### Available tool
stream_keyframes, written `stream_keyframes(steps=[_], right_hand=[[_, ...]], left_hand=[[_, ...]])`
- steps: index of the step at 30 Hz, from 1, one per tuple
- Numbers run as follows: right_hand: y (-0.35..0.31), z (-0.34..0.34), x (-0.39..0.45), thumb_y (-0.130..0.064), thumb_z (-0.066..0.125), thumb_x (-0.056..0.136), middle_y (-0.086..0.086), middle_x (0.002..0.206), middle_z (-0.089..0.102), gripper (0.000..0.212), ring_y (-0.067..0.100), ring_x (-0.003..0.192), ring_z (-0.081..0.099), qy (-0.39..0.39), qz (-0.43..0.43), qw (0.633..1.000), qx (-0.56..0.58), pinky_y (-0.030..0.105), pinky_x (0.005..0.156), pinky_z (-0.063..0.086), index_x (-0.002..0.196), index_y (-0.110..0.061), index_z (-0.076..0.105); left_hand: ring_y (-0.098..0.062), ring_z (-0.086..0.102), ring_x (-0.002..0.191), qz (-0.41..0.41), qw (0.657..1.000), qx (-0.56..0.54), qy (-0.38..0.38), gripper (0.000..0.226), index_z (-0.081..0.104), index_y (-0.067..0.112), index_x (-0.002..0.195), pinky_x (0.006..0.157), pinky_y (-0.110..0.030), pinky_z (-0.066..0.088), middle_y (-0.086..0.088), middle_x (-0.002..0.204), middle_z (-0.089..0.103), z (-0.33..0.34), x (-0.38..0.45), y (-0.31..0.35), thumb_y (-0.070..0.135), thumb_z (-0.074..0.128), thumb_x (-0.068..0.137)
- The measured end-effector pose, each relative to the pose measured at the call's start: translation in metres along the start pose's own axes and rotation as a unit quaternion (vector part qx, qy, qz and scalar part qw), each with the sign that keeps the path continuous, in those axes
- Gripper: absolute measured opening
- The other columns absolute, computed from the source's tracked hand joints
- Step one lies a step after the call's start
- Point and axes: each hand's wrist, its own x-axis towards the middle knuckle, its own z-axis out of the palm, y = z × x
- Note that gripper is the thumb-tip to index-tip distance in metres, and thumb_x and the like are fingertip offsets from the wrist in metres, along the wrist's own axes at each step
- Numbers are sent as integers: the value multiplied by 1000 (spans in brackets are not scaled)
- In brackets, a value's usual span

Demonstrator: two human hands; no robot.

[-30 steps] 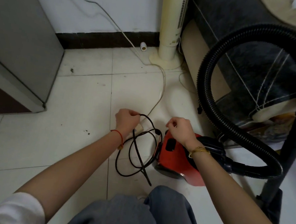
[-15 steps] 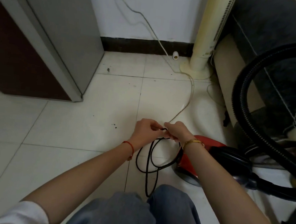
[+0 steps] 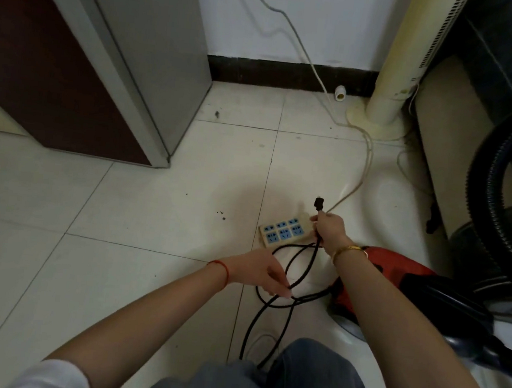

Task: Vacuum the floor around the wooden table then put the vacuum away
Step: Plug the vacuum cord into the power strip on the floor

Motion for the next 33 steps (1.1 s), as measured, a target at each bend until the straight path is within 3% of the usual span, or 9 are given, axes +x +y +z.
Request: stream_keyframes(steps=[4,7,11,13,17,21,25,29,33], right_hand=[[-2,2,26,-23,36,98,6,81,56,34,24,69,51,12,-41,994,-103,31,58,41,76,-12,60],[0,7,37,-31,36,99,6,89,56,32,25,79,53,7,-116,965,-234,32,68,41,103,-9,59],[7,18,50,-34,37,100,7,90,64,26,28,81,59,9,-211,901,-379,31,64,39,109,-19,55],[10,26,55,-35,40,99,6,94,69,25,29,85,62,5,-263,865,-427,29,63,39,108,-21,57],[17,43,69,-39,46,96,5,99,69,28,26,93,64,-33,-325,795,-512,29,67,41,106,-19,64],[26,61,80,-29,44,97,8,102,68,28,26,97,62,-49,-332,704,-625,28,74,37,102,-14,68],[32,70,89,-12,47,94,9,102,68,20,26,94,64,-66,-344,641,-683,32,81,45,96,-9,66],[25,74,93,-4,48,90,9,102,67,18,25,92,65,-87,-366,587,-717,30,69,38,96,-7,65],[15,81,91,-5,51,90,6,103,66,17,23,92,65,-113,-394,506,-759,29,65,38,99,-9,65]], left_hand=[[-10,68,71,-78,978,-180,76,35,74,9,96,72,-20,55,-1,84,74,-18,20,-29,41,61,89],[-11,66,79,-135,964,-56,220,29,73,13,99,76,-18,50,-2,91,73,-26,40,-59,37,70,83],[-16,60,97,-159,932,17,326,46,61,11,120,88,-26,48,-4,109,64,-24,65,-82,30,73,80],[-18,55,108,-136,933,43,330,53,53,9,127,91,-27,44,-6,119,57,-22,79,-88,28,72,82],[-22,47,117,-107,929,116,335,48,52,7,124,94,-30,41,-9,125,51,-14,108,-95,26,68,83],[-20,42,120,-112,930,145,317,61,42,8,132,95,-27,40,-7,131,45,-6,130,-106,27,70,82],[-20,41,122,-108,935,139,309,62,41,8,133,97,-27,40,-8,132,44,0,146,-116,25,70,82],[-19,41,119,-113,928,135,328,59,41,8,132,92,-27,43,-7,130,43,2,153,-121,20,70,81],[-18,45,114,-107,926,127,339,52,48,8,124,87,-27,47,-6,124,46,2,155,-125,19,72,79]])
